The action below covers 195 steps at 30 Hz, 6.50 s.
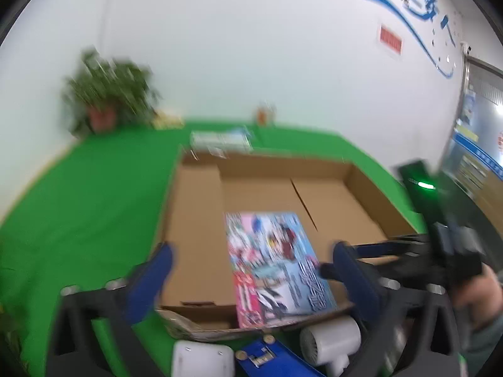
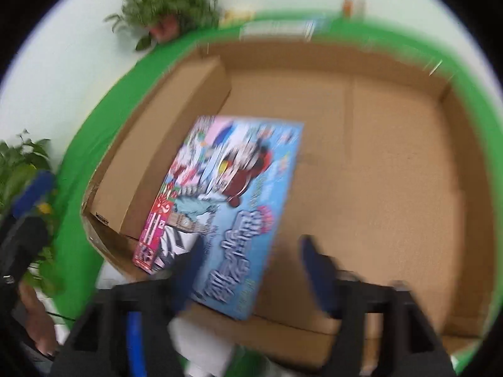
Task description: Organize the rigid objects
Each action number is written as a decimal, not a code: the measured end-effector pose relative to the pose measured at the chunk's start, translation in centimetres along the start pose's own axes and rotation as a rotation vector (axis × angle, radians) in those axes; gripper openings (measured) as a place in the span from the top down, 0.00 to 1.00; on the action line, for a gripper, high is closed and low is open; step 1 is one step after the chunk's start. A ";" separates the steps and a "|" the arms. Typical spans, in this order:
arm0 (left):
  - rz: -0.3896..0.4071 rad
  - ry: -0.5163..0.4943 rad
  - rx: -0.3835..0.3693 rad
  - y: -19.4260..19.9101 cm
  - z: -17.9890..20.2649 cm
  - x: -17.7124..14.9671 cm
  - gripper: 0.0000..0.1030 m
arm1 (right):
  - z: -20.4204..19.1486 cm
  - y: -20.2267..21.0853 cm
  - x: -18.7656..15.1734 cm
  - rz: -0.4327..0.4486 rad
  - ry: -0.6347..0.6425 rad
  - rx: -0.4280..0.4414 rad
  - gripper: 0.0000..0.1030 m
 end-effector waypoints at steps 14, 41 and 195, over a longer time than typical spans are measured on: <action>-0.064 -0.071 0.017 6.3 3.8 -2.7 0.94 | 1.7 13.7 -10.8 0.387 -0.050 -0.252 0.71; -0.307 0.126 -0.297 7.6 10.8 -10.4 0.01 | 2.5 12.1 -20.8 0.278 -0.171 0.120 0.07; -0.094 0.056 -0.093 4.5 6.2 -6.4 0.01 | 6.0 13.9 -16.7 0.341 -0.151 -0.160 0.26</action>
Point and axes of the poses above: each gripper's, at about its wrist camera, not at the fingertips, and y roughly against the way its jaws point, z to its right, x to its top, the point moved 3 cm from there along -y, roughly the way its jaws point, and after that the axes turned 2 degrees about -y, right-handed, at the moved point
